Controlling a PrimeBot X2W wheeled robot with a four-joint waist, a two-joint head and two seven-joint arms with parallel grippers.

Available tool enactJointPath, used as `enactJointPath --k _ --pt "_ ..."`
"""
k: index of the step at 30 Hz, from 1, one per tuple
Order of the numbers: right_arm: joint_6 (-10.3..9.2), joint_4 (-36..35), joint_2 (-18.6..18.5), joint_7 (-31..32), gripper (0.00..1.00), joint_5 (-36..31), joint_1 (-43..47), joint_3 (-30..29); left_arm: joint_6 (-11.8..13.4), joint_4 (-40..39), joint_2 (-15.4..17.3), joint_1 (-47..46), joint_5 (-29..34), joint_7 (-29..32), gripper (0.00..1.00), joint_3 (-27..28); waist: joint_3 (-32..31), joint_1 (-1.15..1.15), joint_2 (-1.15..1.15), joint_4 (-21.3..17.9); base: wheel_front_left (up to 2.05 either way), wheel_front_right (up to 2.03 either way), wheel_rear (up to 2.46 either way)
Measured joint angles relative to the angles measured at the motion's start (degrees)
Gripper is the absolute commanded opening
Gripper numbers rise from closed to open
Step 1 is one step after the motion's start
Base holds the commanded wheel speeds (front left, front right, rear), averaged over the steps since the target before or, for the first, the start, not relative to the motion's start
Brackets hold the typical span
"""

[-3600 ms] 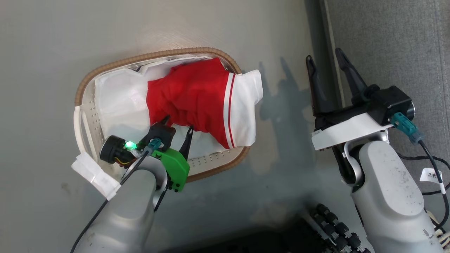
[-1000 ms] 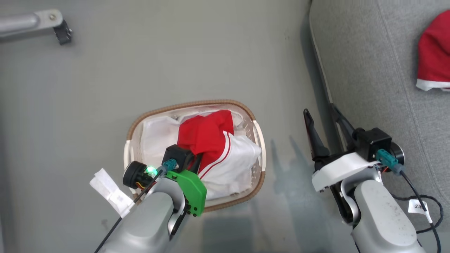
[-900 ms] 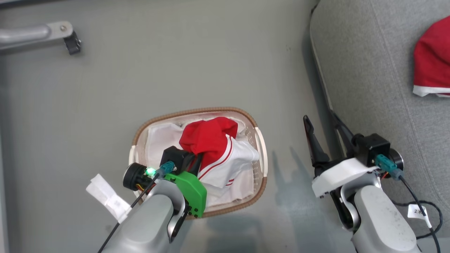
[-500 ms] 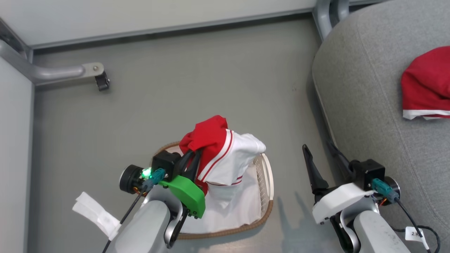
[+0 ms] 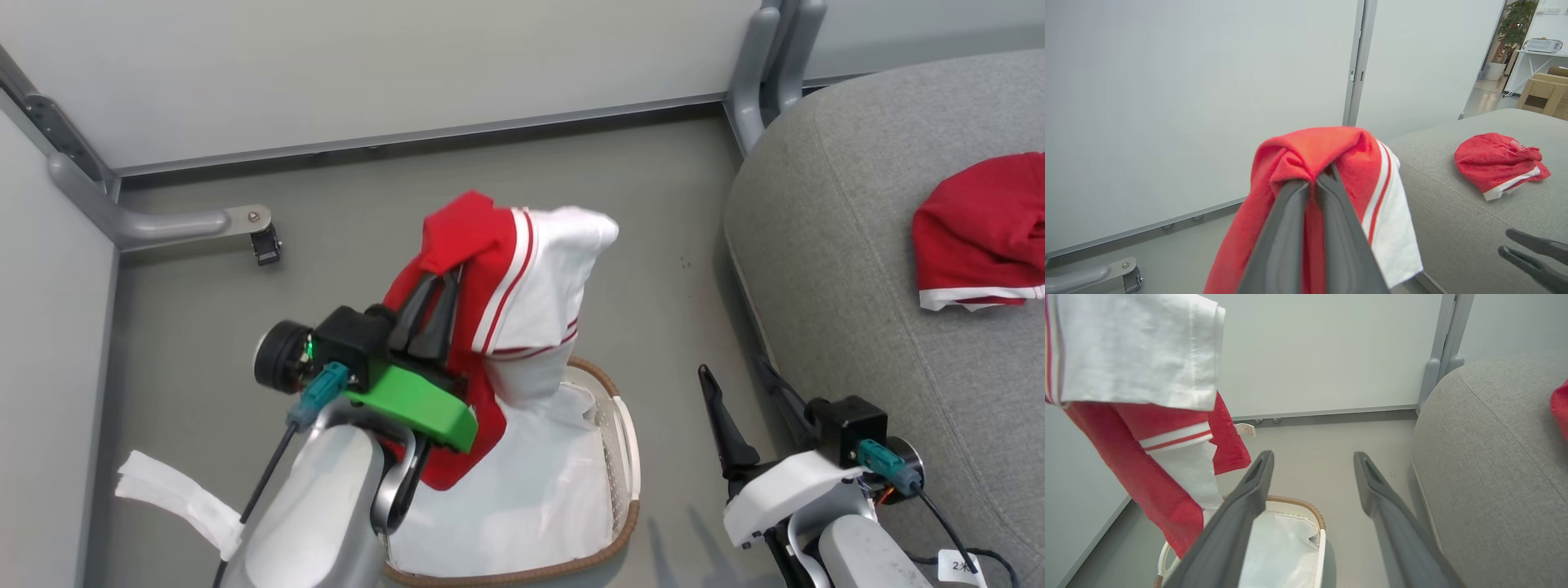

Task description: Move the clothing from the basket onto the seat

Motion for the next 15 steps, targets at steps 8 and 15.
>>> enactJointPath --k 8,15 --pt "0.00 0.18 0.00 0.01 1.00 0.29 0.99 0.53 -0.18 -8.25 -0.46 -1.50 0.74 -0.01 0.00 2.11 -1.04 0.00 0.00 -0.23 0.00 0.00 0.00" --pt "0.00 -0.35 -0.02 0.00 1.00 0.18 1.21 2.35 -0.20 -10.27 -0.56 -1.84 0.69 -0.01 0.00 1.56 -1.64 0.00 0.00 -0.43 0.00 0.00 0.00"
